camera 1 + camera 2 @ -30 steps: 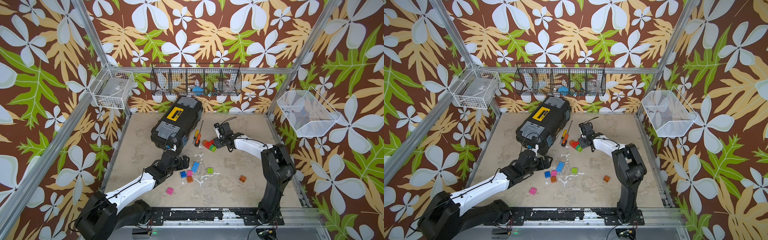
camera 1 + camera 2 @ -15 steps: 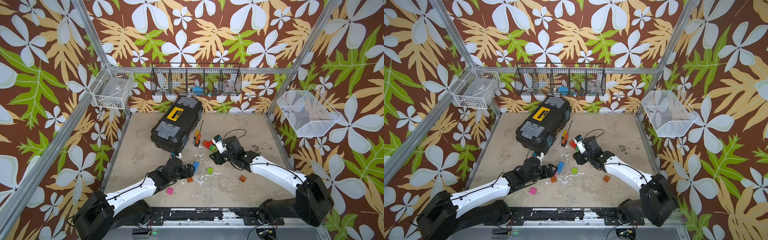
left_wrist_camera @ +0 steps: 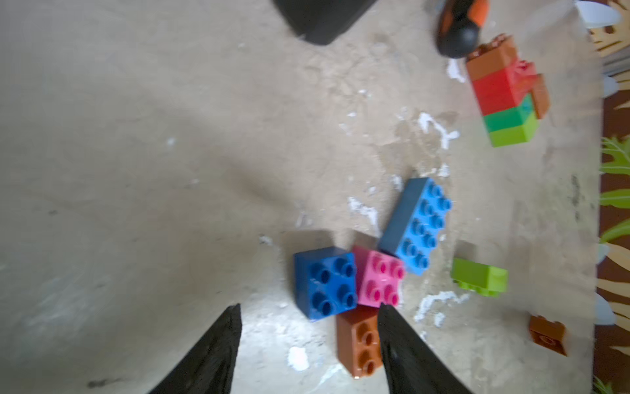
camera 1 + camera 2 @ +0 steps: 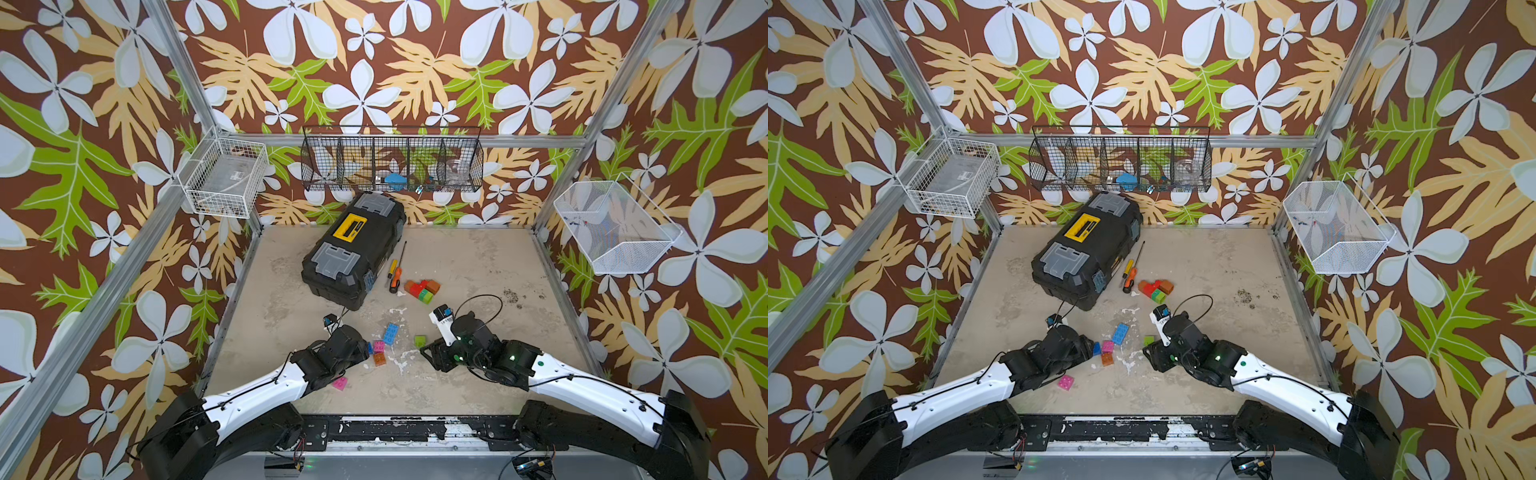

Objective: Assemble the letter h with lego
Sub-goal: Adjust the lego brick at the center of the board.

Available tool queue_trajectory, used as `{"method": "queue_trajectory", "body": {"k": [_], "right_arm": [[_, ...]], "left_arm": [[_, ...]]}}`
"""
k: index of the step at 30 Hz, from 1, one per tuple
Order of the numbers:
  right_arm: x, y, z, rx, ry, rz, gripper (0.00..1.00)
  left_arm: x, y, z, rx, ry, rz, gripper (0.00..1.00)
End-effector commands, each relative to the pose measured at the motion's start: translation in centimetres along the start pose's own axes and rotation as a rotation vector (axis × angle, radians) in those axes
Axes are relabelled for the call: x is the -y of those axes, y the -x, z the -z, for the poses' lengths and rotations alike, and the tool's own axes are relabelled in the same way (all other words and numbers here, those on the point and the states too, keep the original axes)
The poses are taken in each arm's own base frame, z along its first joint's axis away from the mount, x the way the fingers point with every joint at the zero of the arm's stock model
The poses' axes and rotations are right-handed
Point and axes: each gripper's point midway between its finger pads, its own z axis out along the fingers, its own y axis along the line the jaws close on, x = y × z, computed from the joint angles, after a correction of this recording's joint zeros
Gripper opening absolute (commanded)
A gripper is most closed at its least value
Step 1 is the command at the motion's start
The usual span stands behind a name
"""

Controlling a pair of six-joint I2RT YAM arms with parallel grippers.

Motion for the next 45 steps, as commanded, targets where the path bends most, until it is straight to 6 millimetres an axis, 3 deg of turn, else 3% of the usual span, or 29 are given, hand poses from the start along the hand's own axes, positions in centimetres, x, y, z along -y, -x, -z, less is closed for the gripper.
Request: {"method": "queue_trajectory", "body": {"k": [1, 6, 13, 19, 22, 30, 33, 38, 45], "right_arm": [[1.2, 0.8, -1.0, 0.055, -0.065, -0.081, 0.58], [0.2, 1.8, -3.6, -0.016, -0.084, -0.160, 0.60], [2.6, 2.7, -6.5, -0.052, -0.271, -0.090, 0.60], [3.5, 1.8, -9.0, -0.134, -0.346, -0.052, 0.59], [4.3, 1.4, -9.6, -0.163, -0.392, -0.036, 0.58], [5.0, -0.7, -10.2, -0.227, -0.408, -0.041, 0.43], [4.9, -1.3, -9.8, -0.251, -0.400, -0.050, 0.34], [3.9, -2.5, -7.9, -0.320, -0.333, -0.062, 0.33], [4.1, -8.0, -2.2, -0.630, -0.296, -0.023, 0.35]], "left_arm": [[-0.9, 0.9, 0.5, 0.062, 0.020, 0.062, 0.68], [-1.9, 1.5, 1.5, 0.111, 0.018, 0.099, 0.69], [-3.4, 1.2, 1.3, 0.116, 0.072, 0.063, 0.73], [-0.6, 2.1, 2.8, 0.119, -0.049, 0.112, 0.73], [-0.5, 3.0, 3.5, 0.165, -0.065, 0.103, 0.73], [2.9, 3.5, 4.8, 0.210, -0.297, 0.009, 0.73], [3.2, 3.5, 4.8, 0.231, -0.343, 0.002, 0.72], [5.0, 2.7, 4.9, 0.238, -0.425, -0.072, 0.73], [8.0, 1.9, 5.3, 0.353, -0.429, -0.302, 0.76]]}}
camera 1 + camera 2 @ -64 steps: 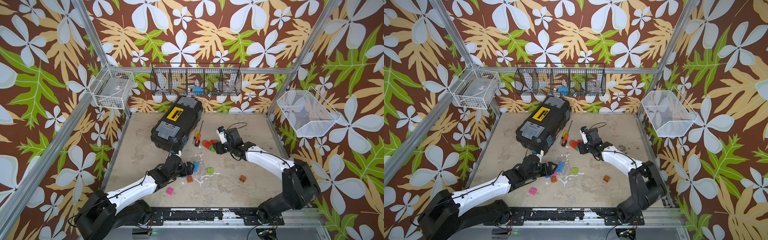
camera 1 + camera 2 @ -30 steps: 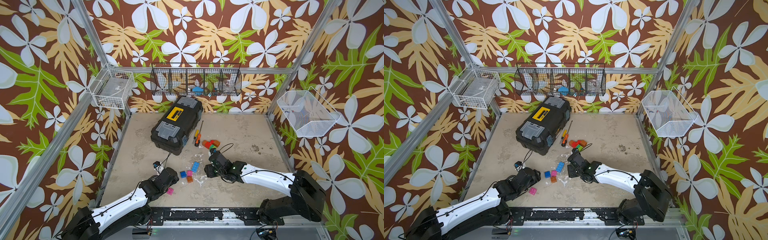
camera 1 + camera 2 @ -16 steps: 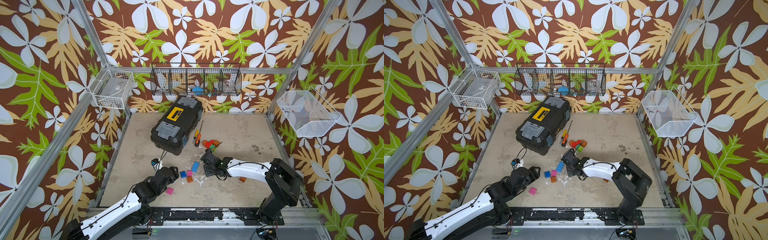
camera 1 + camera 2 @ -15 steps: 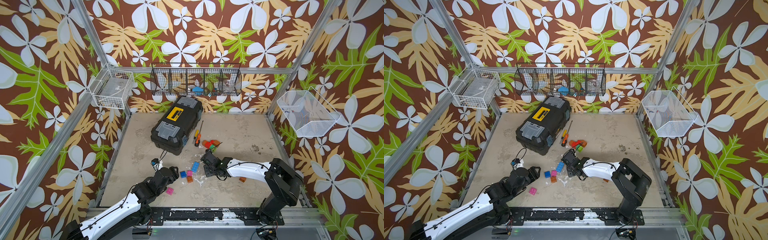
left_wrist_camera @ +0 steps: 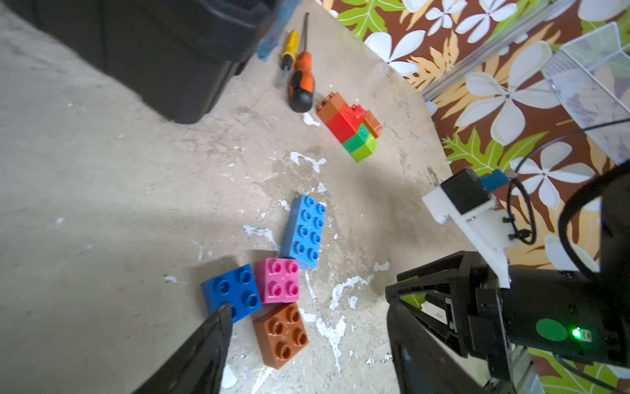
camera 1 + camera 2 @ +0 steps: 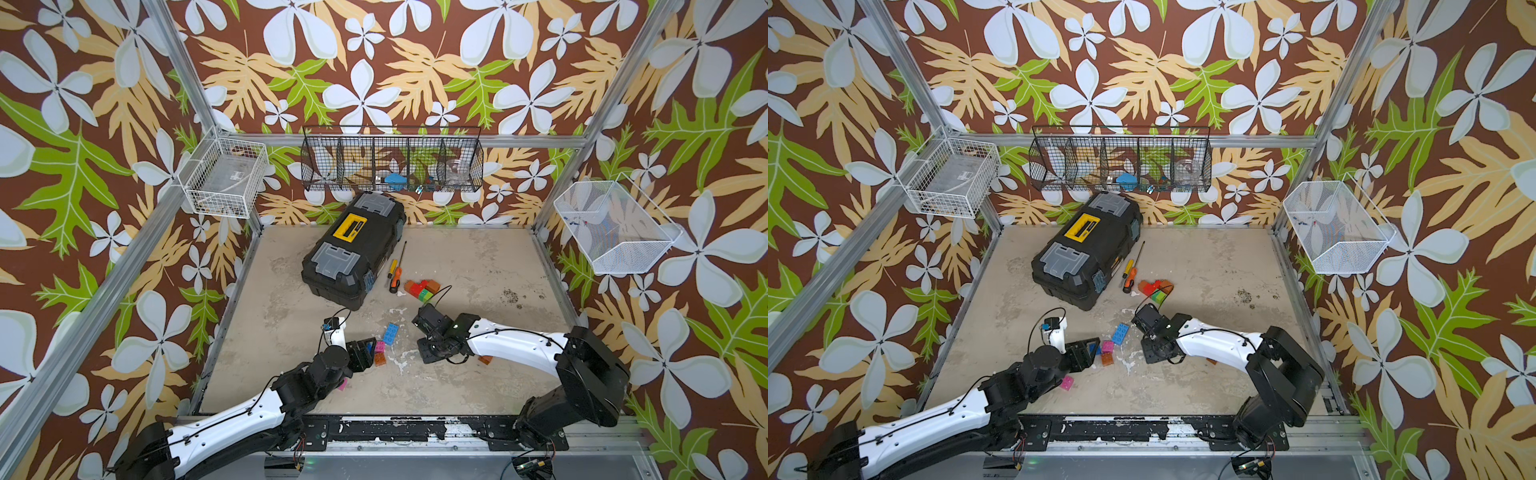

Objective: Assemble the letter h with lego
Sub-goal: Adjust the lego brick at the center of the board.

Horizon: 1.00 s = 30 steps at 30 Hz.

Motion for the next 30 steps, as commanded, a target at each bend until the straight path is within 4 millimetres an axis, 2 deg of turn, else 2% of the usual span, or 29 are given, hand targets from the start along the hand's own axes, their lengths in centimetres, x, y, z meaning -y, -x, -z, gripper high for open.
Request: {"method": "queue_trajectory", "body": {"k": [1, 3, 5, 8, 11, 14, 17, 21, 24, 26, 28, 30], "right_arm": [[1.8, -5.5, 1.0, -0.226, -0.033, 0.080, 0.36], [3.0, -6.1, 0.9, -0.296, -0.078, 0.100, 0.37], [3.5, -5.4, 0.1, -0.314, -0.098, 0.103, 0.37], [3.3, -2.8, -1.0, -0.276, -0.085, 0.078, 0.38], [3.0, -0.2, -2.4, -0.232, -0.088, 0.062, 0.40], [2.6, 1.2, -3.4, -0.210, -0.091, 0.040, 0.46], [2.2, 2.7, -3.3, -0.169, -0.084, 0.037, 0.51], [2.0, 4.3, -1.5, -0.092, -0.083, 0.028, 0.52], [3.0, 3.8, 0.4, -0.041, -0.102, 0.014, 0.54], [3.7, 2.7, 1.6, -0.010, -0.105, -0.020, 0.58], [3.9, 1.1, 2.0, 0.002, -0.070, -0.055, 0.60], [3.2, 0.0, 1.6, 0.013, 0.008, -0.069, 0.60]], "left_arm": [[2.0, 1.9, -0.2, 0.125, -0.058, -0.133, 0.76], [2.5, 1.9, -0.3, 0.163, -0.101, -0.183, 0.76], [2.7, 1.8, -0.3, 0.189, -0.138, -0.221, 0.76], [3.2, 1.3, 0.0, 0.207, -0.190, -0.288, 0.76], [2.2, 1.5, 0.0, 0.234, -0.146, -0.318, 0.76], [1.8, 1.4, 0.3, 0.244, -0.158, -0.306, 0.77], [1.2, 1.6, 0.7, 0.270, -0.155, -0.289, 0.77], [0.8, 1.8, 0.8, 0.292, -0.142, -0.281, 0.77], [1.5, 1.5, 0.5, 0.270, -0.160, -0.316, 0.77], [2.5, 0.8, 0.4, 0.253, -0.206, -0.371, 0.77], [3.7, 0.0, 0.5, 0.249, -0.251, -0.433, 0.77], [5.4, -1.1, 0.8, 0.238, -0.309, -0.523, 0.77]]}}
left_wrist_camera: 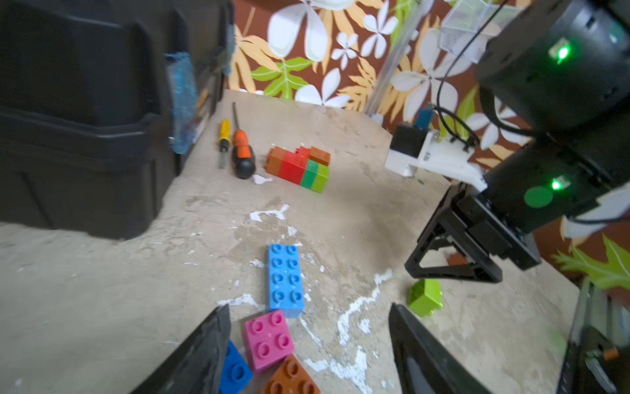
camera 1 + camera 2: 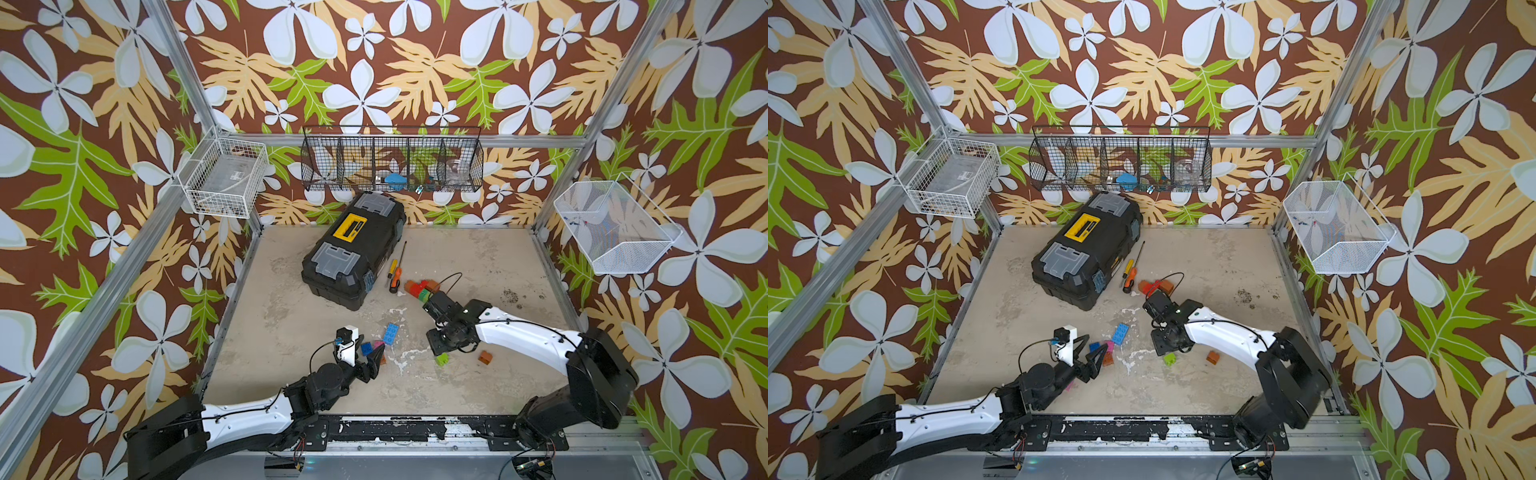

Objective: Assemble the letter h with lego
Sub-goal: Adjust the lego brick at the center of the board.

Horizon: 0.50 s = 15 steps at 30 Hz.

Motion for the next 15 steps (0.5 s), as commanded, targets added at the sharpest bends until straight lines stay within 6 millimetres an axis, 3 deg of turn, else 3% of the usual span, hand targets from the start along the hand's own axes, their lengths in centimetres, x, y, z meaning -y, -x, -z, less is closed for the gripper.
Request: {"method": "queue_trajectory", "body": {"k": [1, 8, 12, 15], "right_arm": [[-1.1, -1.2, -0.6, 0.015, 0.101, -0.043, 0.60], [-0.6, -2.5, -3.2, -0.028, 0.077, -0.091, 0.59], [-1.1, -1.7, -1.2, 0.035, 0.135, -0.114, 0.60], [-0.6, -0.6, 0.8, 0.104, 0.171, -0.145, 0.62]], "left_arm": [[3.7, 1.2, -0.1, 0.051, -0.128, -0.136, 0.77], [9.2, -0.8, -1.0, 0.030, -0.301, -0.374, 0.81], [12.1, -2.3, -2.5, -0.006, -0.405, -0.426, 0.81], [13.2, -2.6, -2.8, 0.012, -0.455, -0.417, 0.81]]}}
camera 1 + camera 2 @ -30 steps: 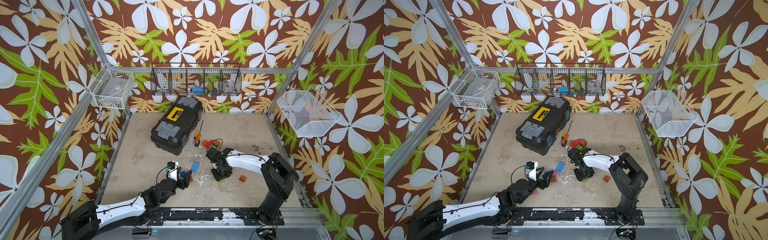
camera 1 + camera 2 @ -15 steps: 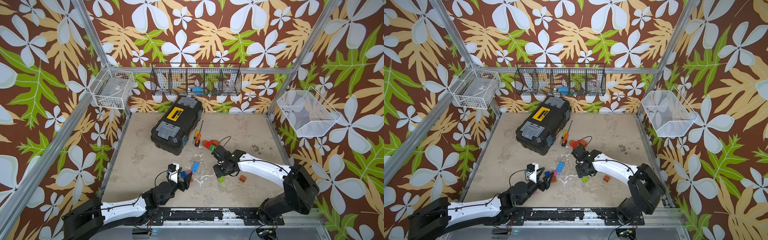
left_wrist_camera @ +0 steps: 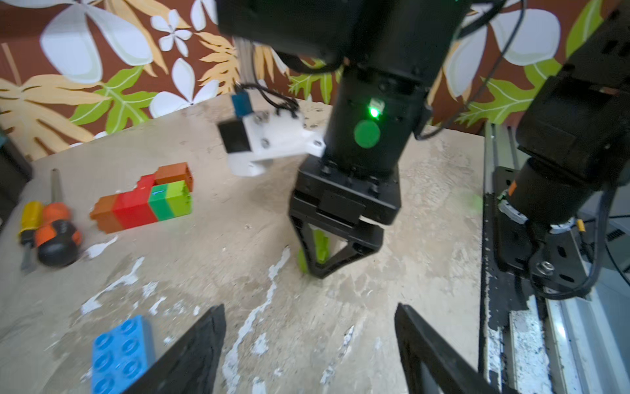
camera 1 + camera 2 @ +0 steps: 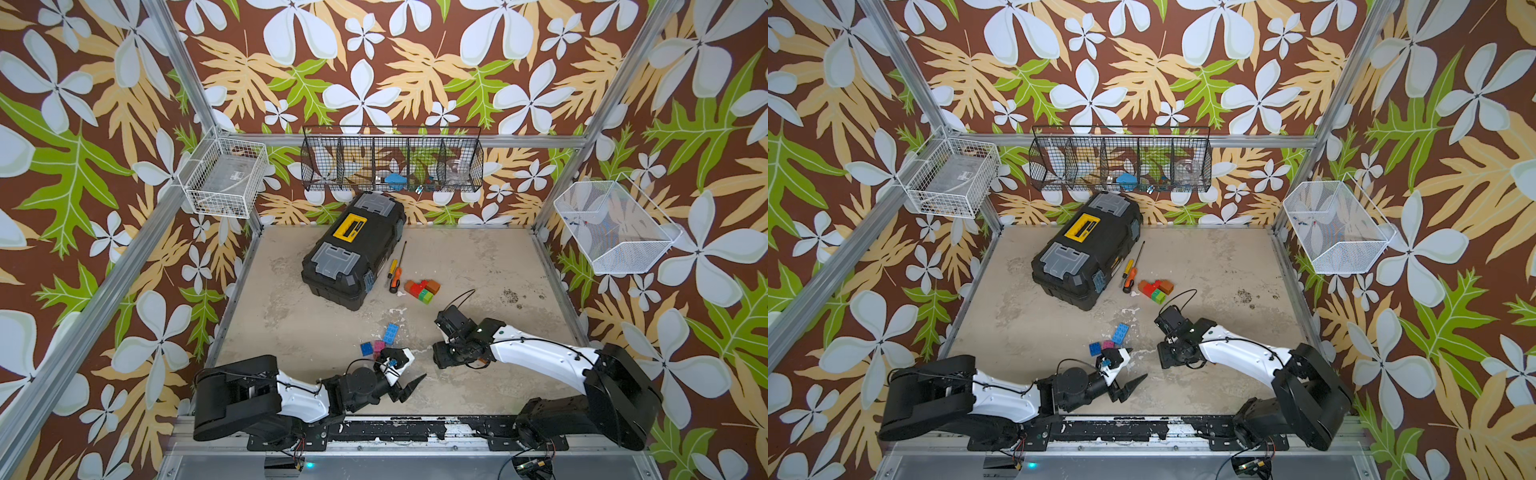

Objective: Assemble the letter h with lego
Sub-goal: Adjust the lego brick at the center of the board.

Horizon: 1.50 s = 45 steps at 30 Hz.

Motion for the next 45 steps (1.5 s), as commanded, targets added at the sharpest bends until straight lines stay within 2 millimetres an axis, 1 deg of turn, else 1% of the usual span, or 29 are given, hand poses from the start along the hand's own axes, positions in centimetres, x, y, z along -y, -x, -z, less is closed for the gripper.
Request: {"method": "queue_trajectory", "body": {"k": [1, 4, 6, 8, 10, 13, 14, 16, 18, 20, 22, 25, 28, 30, 31, 33, 37, 39, 42, 45], "right_arm": [[0.2, 1.4, 1.7, 0.071, 0.034, -0.049, 0.62], [1.1, 2.3, 3.1, 0.122, 0.043, -0.076, 0.62], [1.3, 2.3, 3.1, 0.133, 0.041, -0.056, 0.61], [2.0, 1.7, 2.8, 0.113, 0.006, -0.046, 0.60], [2.8, 1.6, 2.9, 0.121, -0.029, -0.055, 0.61], [4.1, 2.3, 4.1, 0.180, -0.053, -0.107, 0.62], [4.6, 2.7, 4.6, 0.203, -0.054, -0.132, 0.63], [5.7, 3.2, 5.4, 0.247, -0.054, -0.181, 0.63], [6.6, 3.4, 5.9, 0.285, -0.047, -0.231, 0.64], [7.1, 3.5, 6.2, 0.315, -0.023, -0.265, 0.64], [7.1, 3.5, 6.2, 0.322, 0.001, -0.268, 0.64], [7.3, 3.4, 6.1, 0.317, -0.003, -0.266, 0.64], [6.7, 3.9, 6.4, 0.335, 0.036, -0.262, 0.64], [6.5, 4.3, 6.9, 0.352, 0.047, -0.254, 0.64], [6.5, 4.5, 7.1, 0.360, 0.047, -0.255, 0.64], [6.4, 4.7, 7.3, 0.372, 0.050, -0.252, 0.64], [6.2, 5.1, 7.6, 0.372, 0.055, -0.245, 0.64], [6.2, 5.0, 7.6, 0.367, 0.054, -0.244, 0.63], [6.3, 4.7, 7.4, 0.375, 0.061, -0.258, 0.63], [6.1, 4.9, 7.5, 0.381, 0.074, -0.262, 0.62]], "left_arm": [[1.6, 2.3, -0.4, 0.110, -0.084, -0.031, 0.81], [1.8, 2.5, -1.0, 0.117, -0.081, -0.053, 0.81], [2.0, 2.3, -1.5, 0.111, -0.086, -0.069, 0.82], [2.2, 2.0, -2.2, 0.103, -0.089, -0.079, 0.82], [2.3, 1.4, -3.1, 0.099, -0.084, -0.075, 0.81], [2.8, -0.2, -5.0, 0.061, -0.092, -0.086, 0.80], [2.4, -0.6, -5.5, 0.055, -0.067, -0.068, 0.79], [1.5, -0.8, -5.8, 0.067, -0.034, -0.039, 0.79], [0.4, -0.8, -6.5, 0.063, -0.010, 0.016, 0.78], [0.0, -1.0, -7.0, 0.058, -0.002, 0.044, 0.77], [0.0, -1.3, -7.2, 0.057, -0.017, 0.060, 0.78], [0.5, -2.5, -7.9, 0.013, -0.071, 0.056, 0.77], [1.3, -3.7, -8.6, -0.027, -0.117, 0.034, 0.75], [1.2, -4.0, -9.1, -0.037, -0.114, 0.044, 0.72], [1.0, -4.3, -9.6, -0.044, -0.108, 0.060, 0.69], [0.3, -4.9, -10.3, -0.067, -0.088, 0.094, 0.66], [-1.3, -5.2, -10.5, -0.062, -0.031, 0.129, 0.61], [-0.8, -5.5, -10.6, -0.070, -0.061, 0.124, 0.57], [0.1, -6.0, -11.2, -0.099, -0.111, 0.119, 0.49], [0.1, -6.1, -11.4, -0.099, -0.122, 0.150, 0.49]]}}
